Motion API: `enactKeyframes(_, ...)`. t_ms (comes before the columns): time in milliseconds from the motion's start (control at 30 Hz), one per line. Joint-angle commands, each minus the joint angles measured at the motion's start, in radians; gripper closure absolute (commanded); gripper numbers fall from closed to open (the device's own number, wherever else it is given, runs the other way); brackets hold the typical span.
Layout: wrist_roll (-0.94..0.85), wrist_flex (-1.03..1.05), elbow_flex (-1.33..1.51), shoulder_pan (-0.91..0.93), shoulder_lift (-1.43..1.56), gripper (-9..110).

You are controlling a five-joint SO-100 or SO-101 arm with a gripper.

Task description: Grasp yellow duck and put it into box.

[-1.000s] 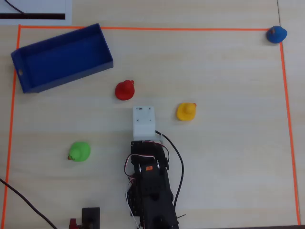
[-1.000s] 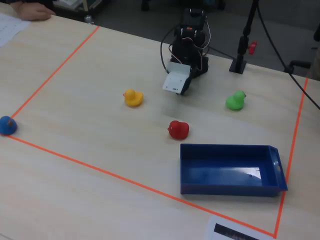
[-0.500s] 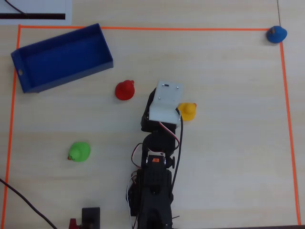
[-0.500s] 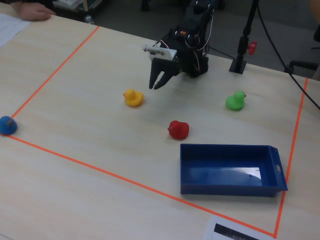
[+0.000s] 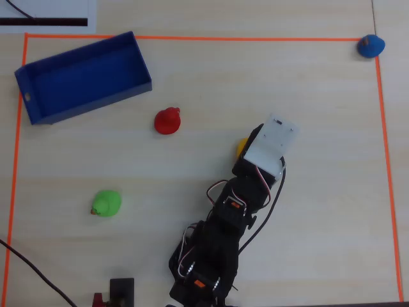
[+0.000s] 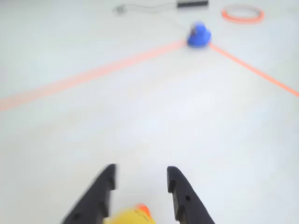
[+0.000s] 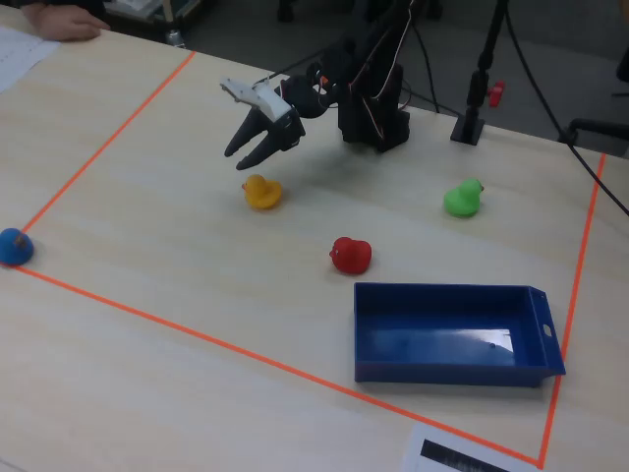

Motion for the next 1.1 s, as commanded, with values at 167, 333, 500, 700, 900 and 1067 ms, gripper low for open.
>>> enactKeyframes(167,-0.052,-0.06,0.038,0.011,-0.1,79)
enactKeyframes(333,-0.057,-0.083,0.035,0.0,-0.132,78)
enactKeyframes(500,-0.063,-0.114,0.032,-0.011,-0.173,80)
enactKeyframes(700,-0.103,-0.14,-0.026,-0.002,-0.281,90)
enactKeyframes(900,-0.035,-0.187,-0.126,0.025,-0.374,101)
enactKeyframes(1067,-0.005,-0.161,-0.163,0.04,-0.345,101)
